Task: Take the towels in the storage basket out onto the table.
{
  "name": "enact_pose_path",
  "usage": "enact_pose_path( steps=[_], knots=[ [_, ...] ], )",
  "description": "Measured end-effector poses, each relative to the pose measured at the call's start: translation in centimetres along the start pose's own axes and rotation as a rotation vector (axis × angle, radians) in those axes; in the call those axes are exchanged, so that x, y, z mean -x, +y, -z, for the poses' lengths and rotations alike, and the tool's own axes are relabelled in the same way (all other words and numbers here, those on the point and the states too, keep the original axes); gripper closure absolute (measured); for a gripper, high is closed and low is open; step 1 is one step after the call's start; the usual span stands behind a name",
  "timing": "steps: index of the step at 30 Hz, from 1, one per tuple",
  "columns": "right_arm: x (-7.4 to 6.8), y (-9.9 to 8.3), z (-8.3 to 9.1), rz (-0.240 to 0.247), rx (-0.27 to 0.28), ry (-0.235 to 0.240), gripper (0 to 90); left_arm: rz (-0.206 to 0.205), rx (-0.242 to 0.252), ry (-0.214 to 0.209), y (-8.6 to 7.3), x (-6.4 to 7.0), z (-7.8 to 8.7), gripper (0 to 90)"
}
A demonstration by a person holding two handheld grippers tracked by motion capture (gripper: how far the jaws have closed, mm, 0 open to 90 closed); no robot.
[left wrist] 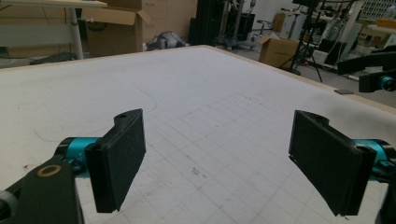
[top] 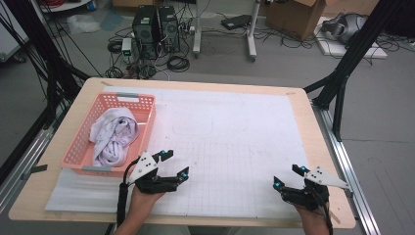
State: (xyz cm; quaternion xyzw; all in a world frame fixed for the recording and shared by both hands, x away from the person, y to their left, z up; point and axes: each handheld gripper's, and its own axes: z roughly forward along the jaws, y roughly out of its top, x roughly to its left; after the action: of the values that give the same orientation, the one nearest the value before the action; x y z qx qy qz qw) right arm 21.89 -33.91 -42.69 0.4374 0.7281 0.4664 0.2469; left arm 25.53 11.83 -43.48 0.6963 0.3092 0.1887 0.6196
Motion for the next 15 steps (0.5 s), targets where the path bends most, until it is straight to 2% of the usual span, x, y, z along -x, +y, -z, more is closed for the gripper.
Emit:
enact_pose_path(
  steps=[6,9,15],
  knots=[
    [0.7,0.0,-0.4,-0.017,0.001,-0.001,15.3,0.018,0.002,-0.005,-0.1,0.1,0.1,18.9],
    [1.2,0.2,-1.0,-0.005,-0.001,0.012,15.3,0.002,-0.007,-0.007,-0.1,0.1,0.0,18.9],
    [1.2,0.5,-1.4,0.007,-0.001,0.018,15.2,-0.002,0.003,-0.010,0.1,0.2,0.1,19.1]
  ],
)
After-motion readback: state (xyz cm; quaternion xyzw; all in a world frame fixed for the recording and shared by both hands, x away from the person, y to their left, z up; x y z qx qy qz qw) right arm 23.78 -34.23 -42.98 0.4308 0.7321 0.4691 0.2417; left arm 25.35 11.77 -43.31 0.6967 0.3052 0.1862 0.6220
